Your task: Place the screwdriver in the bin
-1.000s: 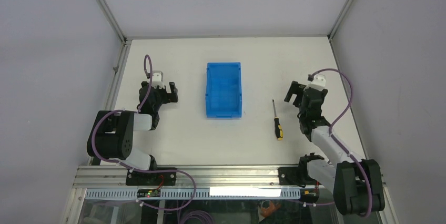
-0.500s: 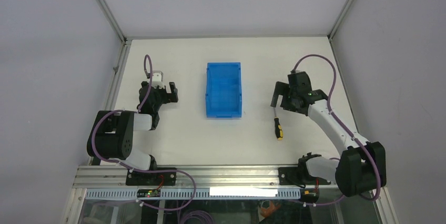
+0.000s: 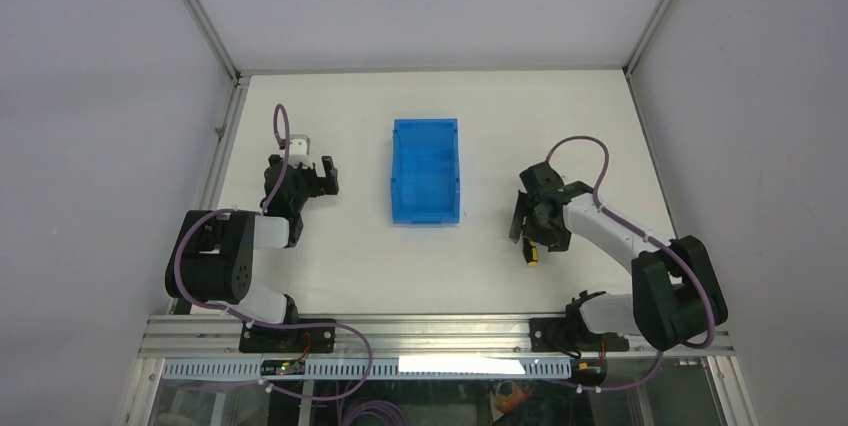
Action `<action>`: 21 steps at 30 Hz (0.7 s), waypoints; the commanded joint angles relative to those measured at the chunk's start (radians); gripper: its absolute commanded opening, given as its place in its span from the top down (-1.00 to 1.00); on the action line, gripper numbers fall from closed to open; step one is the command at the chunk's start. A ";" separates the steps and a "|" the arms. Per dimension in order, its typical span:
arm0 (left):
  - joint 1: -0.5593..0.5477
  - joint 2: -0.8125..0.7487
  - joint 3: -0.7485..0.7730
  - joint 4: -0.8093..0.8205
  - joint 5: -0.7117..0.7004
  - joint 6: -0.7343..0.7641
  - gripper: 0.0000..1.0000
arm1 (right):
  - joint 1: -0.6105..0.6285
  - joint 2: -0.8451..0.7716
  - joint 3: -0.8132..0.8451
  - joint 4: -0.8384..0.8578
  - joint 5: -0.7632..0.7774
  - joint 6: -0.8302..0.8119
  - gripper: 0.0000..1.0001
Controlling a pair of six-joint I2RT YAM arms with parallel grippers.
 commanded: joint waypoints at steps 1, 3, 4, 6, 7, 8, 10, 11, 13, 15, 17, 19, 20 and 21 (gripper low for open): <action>0.005 -0.018 0.006 0.051 0.005 -0.002 -0.98 | 0.018 0.050 -0.003 0.038 0.040 0.056 -0.41; 0.005 -0.019 0.006 0.051 0.006 -0.003 -0.98 | 0.022 0.070 -0.008 0.049 0.046 0.061 -0.11; 0.005 -0.018 0.006 0.050 0.006 -0.002 -0.98 | 0.023 0.078 -0.011 0.053 0.048 0.067 0.04; 0.005 -0.018 0.006 0.050 0.005 -0.003 -0.98 | 0.026 0.077 -0.014 0.065 0.041 0.069 0.66; 0.005 -0.018 0.006 0.051 0.005 -0.003 -0.98 | 0.027 0.073 -0.007 0.062 0.043 0.066 0.96; 0.005 -0.018 0.006 0.050 0.005 -0.003 -0.98 | 0.028 0.063 0.002 0.055 0.045 0.057 1.00; 0.005 -0.018 0.006 0.051 0.005 -0.003 -0.98 | 0.027 0.043 0.040 0.019 0.056 0.026 1.00; 0.005 -0.018 0.006 0.052 0.005 -0.003 -0.98 | 0.028 0.030 0.079 -0.006 0.072 0.001 1.00; 0.005 -0.018 0.006 0.050 0.005 -0.003 -0.98 | 0.028 0.018 0.145 -0.059 0.102 -0.021 1.00; 0.004 -0.019 0.006 0.050 0.005 -0.002 -0.98 | 0.031 0.013 0.212 -0.096 0.092 -0.045 1.00; 0.005 -0.018 0.006 0.051 0.006 -0.003 -0.98 | 0.053 0.013 0.280 -0.120 0.080 -0.055 1.00; 0.005 -0.018 0.006 0.051 0.005 -0.004 -0.98 | 0.100 0.022 0.344 -0.127 0.076 -0.067 1.00; 0.005 -0.020 0.006 0.051 0.005 -0.002 -0.98 | 0.127 0.032 0.377 -0.123 0.072 -0.071 1.00; 0.005 -0.019 0.006 0.051 0.005 -0.002 -0.98 | 0.159 0.045 0.413 -0.121 0.066 -0.074 1.00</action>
